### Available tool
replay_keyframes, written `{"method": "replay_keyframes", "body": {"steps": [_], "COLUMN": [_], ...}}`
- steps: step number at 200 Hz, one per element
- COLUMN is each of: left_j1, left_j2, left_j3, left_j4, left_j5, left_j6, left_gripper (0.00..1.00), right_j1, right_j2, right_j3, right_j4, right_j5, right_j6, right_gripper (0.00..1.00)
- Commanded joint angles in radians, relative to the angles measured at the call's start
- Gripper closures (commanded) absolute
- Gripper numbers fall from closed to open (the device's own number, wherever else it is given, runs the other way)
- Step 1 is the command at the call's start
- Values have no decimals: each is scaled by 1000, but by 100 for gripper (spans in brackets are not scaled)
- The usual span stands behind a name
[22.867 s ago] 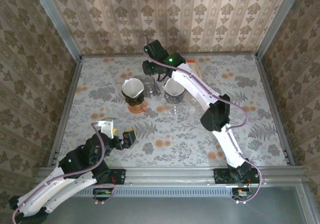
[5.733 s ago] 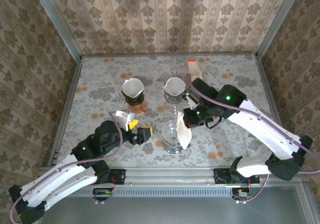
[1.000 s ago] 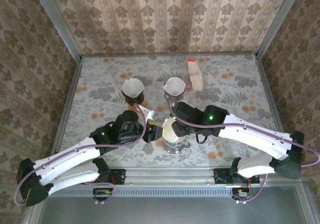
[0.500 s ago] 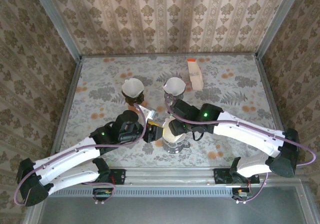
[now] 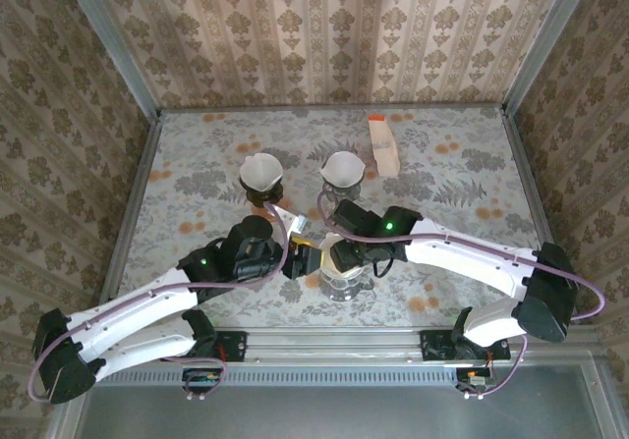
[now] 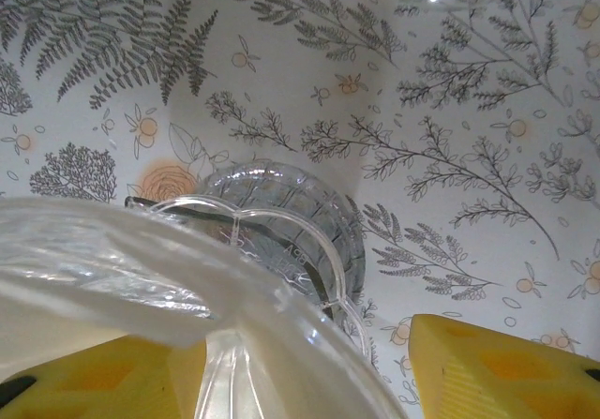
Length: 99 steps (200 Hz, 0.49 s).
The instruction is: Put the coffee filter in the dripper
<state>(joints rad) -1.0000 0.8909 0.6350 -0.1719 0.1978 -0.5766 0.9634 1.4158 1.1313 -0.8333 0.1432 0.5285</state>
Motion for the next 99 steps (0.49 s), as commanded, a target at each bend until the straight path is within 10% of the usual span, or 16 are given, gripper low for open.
{"method": "replay_keyframes", "body": {"steps": [1,99], "left_j1": [-2,-1], "left_j2": [2,14], "left_j3": [-7,-17], "left_j4": [28,26], "left_j5": [7,-20], "left_j6": [-14,-23], "left_gripper": [50,45], "right_j1": [-6,-8], "right_j2": [11,11], "right_j3": [-34,-76], "right_j4": [32,66], "right_j5": [-27,-27], "right_j6": [22,31], "right_gripper": [39,40]}}
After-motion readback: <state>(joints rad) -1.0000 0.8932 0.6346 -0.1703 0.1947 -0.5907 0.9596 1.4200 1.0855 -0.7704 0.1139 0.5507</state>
